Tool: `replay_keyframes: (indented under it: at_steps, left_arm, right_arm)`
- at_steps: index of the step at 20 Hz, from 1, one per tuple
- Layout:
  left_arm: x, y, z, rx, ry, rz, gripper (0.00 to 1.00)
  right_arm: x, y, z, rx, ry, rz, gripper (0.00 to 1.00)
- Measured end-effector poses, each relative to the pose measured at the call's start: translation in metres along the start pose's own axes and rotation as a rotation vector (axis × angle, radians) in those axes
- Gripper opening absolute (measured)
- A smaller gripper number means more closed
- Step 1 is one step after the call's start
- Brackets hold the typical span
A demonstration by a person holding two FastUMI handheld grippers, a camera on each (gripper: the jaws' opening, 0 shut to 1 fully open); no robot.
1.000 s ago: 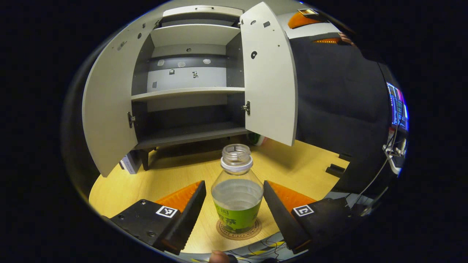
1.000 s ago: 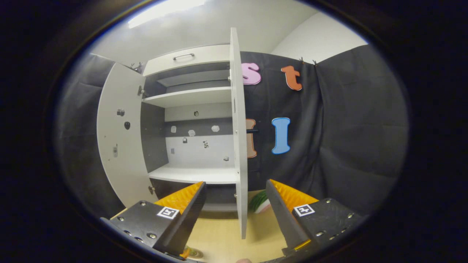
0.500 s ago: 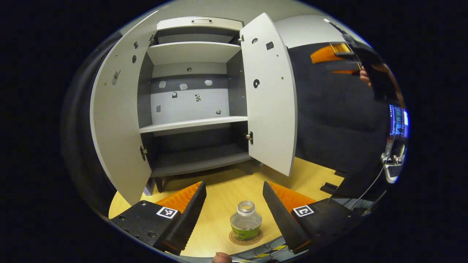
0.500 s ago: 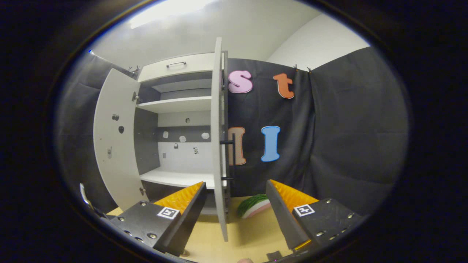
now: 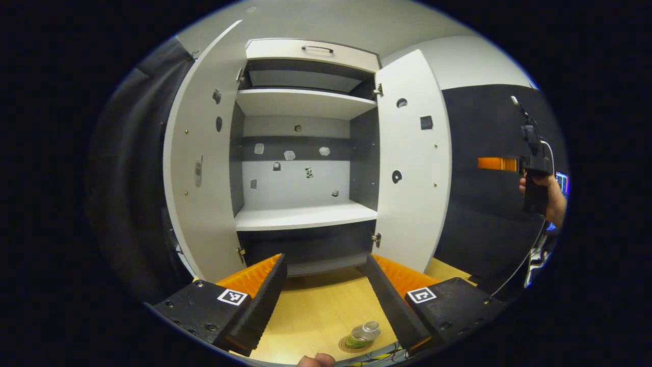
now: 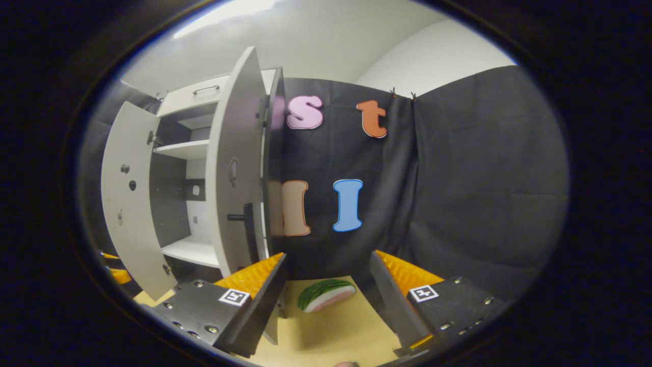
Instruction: Grasp the bottle in the cabinet with the left hand and place it on the coaster, then close the right door with the right hand and the left door with the left hand.
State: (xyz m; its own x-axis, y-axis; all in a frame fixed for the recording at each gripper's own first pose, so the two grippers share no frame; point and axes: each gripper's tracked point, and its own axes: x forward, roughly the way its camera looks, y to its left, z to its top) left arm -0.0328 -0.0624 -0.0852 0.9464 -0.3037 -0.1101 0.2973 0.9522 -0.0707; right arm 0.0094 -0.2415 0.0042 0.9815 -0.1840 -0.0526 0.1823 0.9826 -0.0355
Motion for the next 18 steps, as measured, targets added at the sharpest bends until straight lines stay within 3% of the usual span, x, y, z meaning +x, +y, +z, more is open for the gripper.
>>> replay_keyframes:
  at_steps: [4,5,6,8,9,10,11,15,18]
  left_arm:
    - [-0.006,0.012,0.028,0.003,-0.028,0.007,0.97]
    - [-0.010,0.016,0.033,0.016,-0.039,0.011,0.96]
    - [-0.013,0.018,0.040,0.027,-0.060,0.007,0.96]
    - [-0.018,0.022,0.049,0.040,-0.094,0.003,0.96]
    - [-0.019,0.023,0.047,0.044,-0.093,0.003,0.96]
    - [-0.018,0.026,0.048,0.046,-0.089,0.010,0.96]
    - [-0.017,0.030,0.044,0.046,-0.093,0.019,0.96]
    - [-0.017,0.037,0.055,0.019,-0.100,0.029,0.96]
    - [-0.020,0.048,0.072,0.013,-0.121,0.041,0.96]
  right_arm:
    - [0.028,-0.015,-0.002,-0.055,0.018,-0.025,0.98]
    - [0.034,-0.014,-0.002,-0.060,0.022,-0.020,0.94]
    - [0.042,-0.010,-0.004,-0.054,0.030,-0.008,0.98]
    - [0.052,0.001,-0.012,-0.039,0.052,0.021,0.94]
    - [0.056,0.006,-0.017,-0.032,0.065,0.036,0.98]
    - [0.061,0.017,-0.022,-0.021,0.079,0.061,0.94]
    - [0.065,0.028,-0.026,-0.015,0.091,0.081,0.98]
    - [0.077,0.069,-0.025,0.008,0.079,0.157,0.98]
    - [0.074,0.070,-0.017,-0.043,0.043,0.125,0.90]
